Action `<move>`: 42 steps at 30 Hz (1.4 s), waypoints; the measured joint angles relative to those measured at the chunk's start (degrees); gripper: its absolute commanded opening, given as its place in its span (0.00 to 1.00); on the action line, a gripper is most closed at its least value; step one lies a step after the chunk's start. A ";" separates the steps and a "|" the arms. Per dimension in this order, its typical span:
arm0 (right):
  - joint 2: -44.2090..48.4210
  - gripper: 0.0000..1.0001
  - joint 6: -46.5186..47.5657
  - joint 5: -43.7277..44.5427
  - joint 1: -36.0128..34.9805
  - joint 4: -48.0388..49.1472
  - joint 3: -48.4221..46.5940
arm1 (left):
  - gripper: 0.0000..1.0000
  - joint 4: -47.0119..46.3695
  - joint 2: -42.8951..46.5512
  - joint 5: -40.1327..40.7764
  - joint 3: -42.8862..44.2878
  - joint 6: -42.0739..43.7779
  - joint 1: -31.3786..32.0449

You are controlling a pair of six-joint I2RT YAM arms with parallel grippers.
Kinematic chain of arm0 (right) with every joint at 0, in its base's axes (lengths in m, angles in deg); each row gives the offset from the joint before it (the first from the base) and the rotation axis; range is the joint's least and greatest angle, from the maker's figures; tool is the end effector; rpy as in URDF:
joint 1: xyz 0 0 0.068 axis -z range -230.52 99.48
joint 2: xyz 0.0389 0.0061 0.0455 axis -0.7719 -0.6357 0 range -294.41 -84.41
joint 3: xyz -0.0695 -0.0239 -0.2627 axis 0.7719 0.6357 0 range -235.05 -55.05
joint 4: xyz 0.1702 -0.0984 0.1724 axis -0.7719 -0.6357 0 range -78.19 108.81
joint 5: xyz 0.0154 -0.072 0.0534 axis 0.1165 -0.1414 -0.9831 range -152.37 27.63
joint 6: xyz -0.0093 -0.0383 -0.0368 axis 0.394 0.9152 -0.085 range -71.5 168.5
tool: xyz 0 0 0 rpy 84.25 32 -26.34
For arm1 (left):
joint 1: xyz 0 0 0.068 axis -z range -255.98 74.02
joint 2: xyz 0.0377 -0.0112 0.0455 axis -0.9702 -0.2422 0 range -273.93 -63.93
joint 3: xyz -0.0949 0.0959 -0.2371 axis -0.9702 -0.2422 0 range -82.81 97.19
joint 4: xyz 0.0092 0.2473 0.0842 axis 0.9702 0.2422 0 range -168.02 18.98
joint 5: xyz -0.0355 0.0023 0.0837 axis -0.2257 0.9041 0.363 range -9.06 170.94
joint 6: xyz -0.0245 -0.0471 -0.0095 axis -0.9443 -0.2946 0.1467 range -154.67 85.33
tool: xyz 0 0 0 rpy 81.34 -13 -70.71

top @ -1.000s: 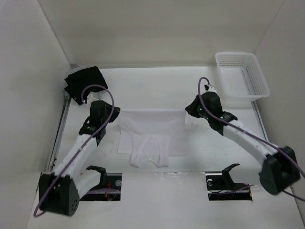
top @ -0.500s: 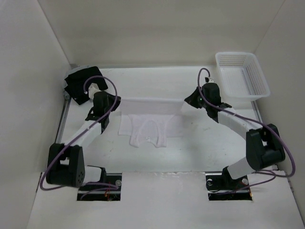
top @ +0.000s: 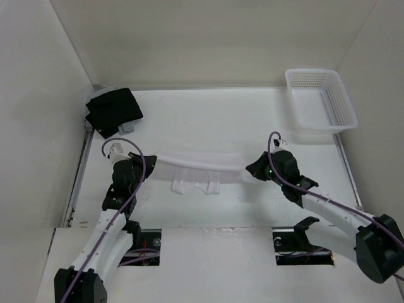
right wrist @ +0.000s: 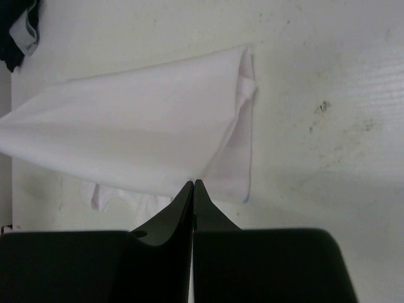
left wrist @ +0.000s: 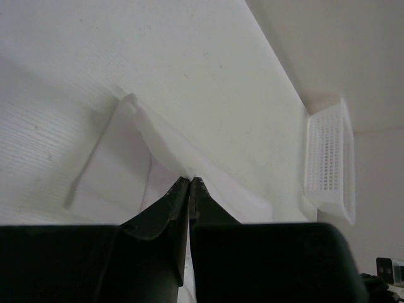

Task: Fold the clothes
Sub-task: Fold the tank top

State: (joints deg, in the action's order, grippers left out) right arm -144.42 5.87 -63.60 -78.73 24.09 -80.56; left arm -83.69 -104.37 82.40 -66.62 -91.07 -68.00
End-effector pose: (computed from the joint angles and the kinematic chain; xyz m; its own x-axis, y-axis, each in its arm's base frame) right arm 0.1932 0.1045 0.1993 -0.6477 0.4209 -0.6350 -0.0686 0.7979 0.5989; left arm 0.1695 -0.0229 0.2038 -0.2704 -0.8029 -0.5313 -0.1992 0.5866 -0.7850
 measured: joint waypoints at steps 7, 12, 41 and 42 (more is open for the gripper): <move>5.18 0.13 -4.02 1.44 -2.71 -3.37 6.05 | 0.08 4.50 6.69 -1.20 -6.51 -0.39 -0.15; 3.72 0.37 -5.55 1.66 -4.24 -5.01 6.51 | 0.28 7.50 5.42 -2.08 -10.34 -1.20 -1.88; -8.04 0.01 -6.43 -3.10 6.88 5.01 -1.22 | 0.31 -3.56 -2.45 -3.06 -7.19 -3.54 6.97; -5.77 0.02 -5.33 -1.79 6.86 2.32 -2.21 | 0.30 -3.89 -2.73 -2.89 -7.19 -3.91 8.07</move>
State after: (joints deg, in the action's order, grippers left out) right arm -150.19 0.53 -65.39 -71.87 26.40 -82.77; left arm -87.58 -107.10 79.51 -73.81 -94.98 -59.93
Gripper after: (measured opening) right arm 0.017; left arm 0.311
